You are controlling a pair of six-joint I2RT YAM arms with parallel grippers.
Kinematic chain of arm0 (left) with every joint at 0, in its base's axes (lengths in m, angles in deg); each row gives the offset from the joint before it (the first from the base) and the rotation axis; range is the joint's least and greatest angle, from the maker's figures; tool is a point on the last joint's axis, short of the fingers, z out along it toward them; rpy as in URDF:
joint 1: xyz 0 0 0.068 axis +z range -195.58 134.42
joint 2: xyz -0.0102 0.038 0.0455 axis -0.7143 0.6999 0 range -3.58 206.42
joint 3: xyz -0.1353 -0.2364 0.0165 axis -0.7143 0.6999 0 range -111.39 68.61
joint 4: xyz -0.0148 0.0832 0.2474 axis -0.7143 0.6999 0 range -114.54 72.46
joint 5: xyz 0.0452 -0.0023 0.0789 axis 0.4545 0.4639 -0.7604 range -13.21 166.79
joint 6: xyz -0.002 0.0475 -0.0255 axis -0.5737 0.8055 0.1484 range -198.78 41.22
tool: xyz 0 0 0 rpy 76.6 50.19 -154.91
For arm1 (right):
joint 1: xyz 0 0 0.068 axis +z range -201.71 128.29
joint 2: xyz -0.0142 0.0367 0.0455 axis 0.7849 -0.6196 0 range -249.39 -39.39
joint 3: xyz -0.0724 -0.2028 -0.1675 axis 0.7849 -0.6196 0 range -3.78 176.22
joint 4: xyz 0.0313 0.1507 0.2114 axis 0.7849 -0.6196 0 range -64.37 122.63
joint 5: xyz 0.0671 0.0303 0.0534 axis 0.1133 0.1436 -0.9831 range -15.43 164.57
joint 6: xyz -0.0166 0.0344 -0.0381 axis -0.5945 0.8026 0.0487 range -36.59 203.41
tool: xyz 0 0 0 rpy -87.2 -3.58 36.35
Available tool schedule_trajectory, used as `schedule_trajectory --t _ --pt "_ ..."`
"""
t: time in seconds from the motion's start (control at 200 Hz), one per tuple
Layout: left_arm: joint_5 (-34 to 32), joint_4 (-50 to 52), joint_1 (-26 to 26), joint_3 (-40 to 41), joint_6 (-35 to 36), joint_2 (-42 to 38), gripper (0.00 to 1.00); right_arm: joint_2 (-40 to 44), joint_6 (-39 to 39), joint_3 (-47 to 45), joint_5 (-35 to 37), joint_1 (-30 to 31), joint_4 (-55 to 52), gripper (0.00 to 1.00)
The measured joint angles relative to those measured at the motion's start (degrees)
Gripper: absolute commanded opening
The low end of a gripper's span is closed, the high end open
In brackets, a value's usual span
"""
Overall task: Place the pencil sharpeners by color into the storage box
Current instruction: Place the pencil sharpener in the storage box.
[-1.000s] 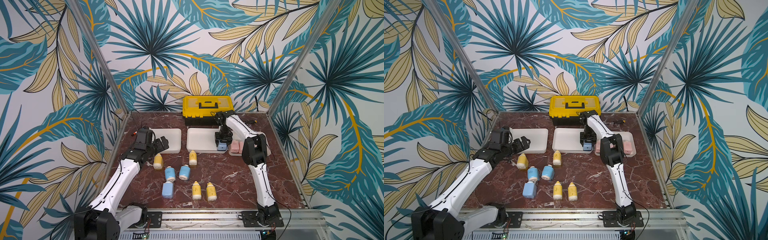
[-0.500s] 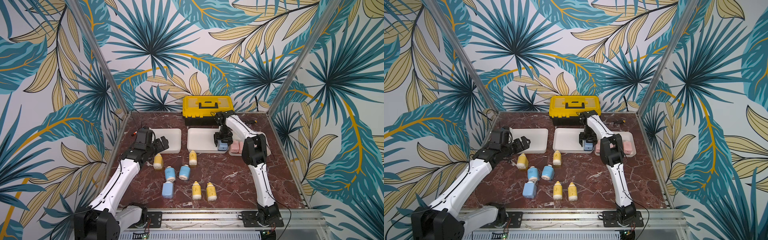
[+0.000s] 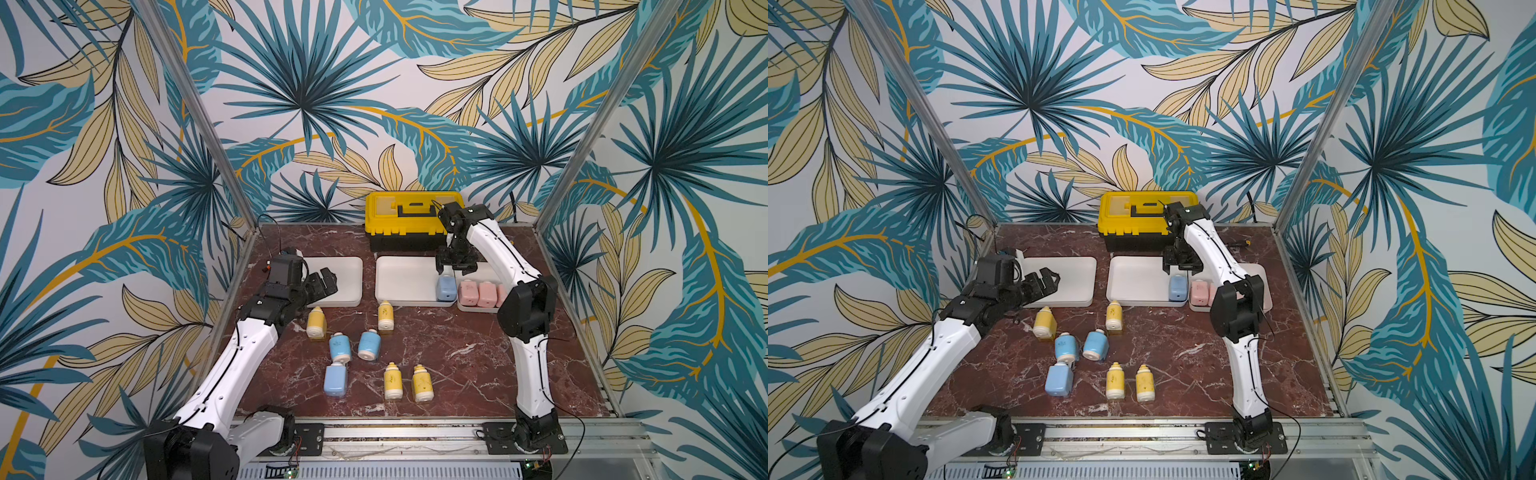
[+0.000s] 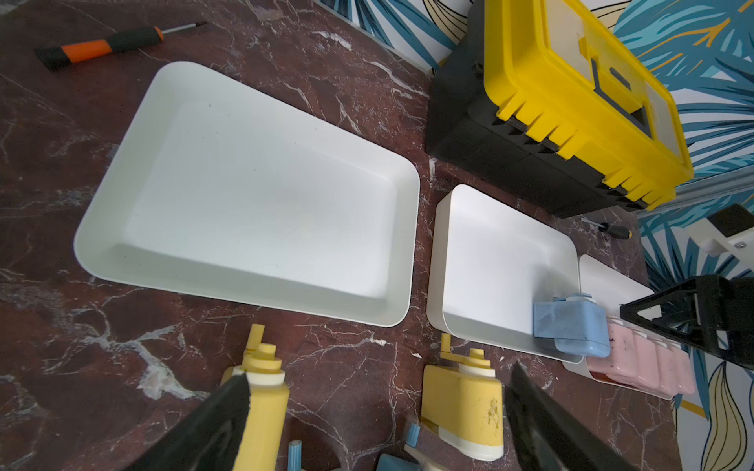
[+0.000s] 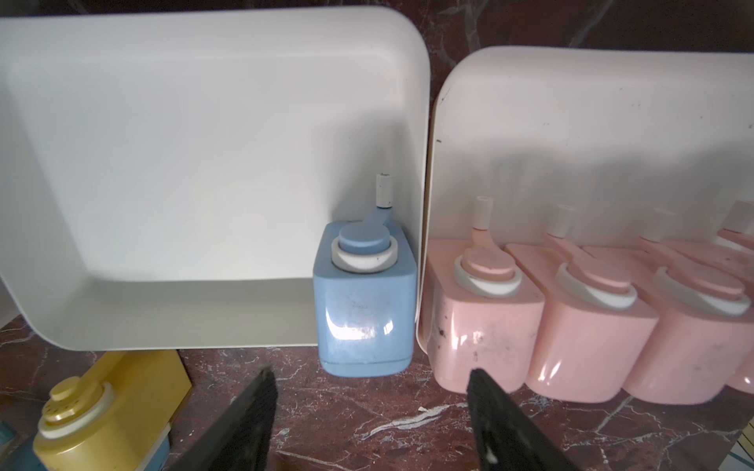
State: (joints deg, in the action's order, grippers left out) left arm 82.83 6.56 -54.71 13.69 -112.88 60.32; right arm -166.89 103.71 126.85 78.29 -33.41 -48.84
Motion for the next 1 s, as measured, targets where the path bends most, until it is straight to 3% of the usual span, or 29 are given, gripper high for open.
schedule_trajectory --t 0.145,0.25,0.576,0.756,1.001 --pt "1.60 2.69 -1.55 -2.03 0.20 0.37 1.00 7.56 0.26 -3.37 0.11 0.00 1.18 0.76" --pt "1.86 7.23 -5.60 -6.86 0.92 2.73 0.99 14.21 0.28 -6.97 0.11 0.00 2.08 0.76" --pt "1.73 21.24 -23.74 -15.72 3.41 7.34 0.97 31.28 0.94 -27.67 -1.42 0.00 7.76 0.76" --pt "-0.74 24.63 -34.91 -16.72 -0.33 11.26 0.95 37.27 1.79 -36.94 -2.64 0.00 11.13 0.76" --pt "-3.98 26.34 -39.23 -16.17 -6.58 16.26 0.94 43.52 2.64 -43.74 -4.42 0.00 14.62 0.75"
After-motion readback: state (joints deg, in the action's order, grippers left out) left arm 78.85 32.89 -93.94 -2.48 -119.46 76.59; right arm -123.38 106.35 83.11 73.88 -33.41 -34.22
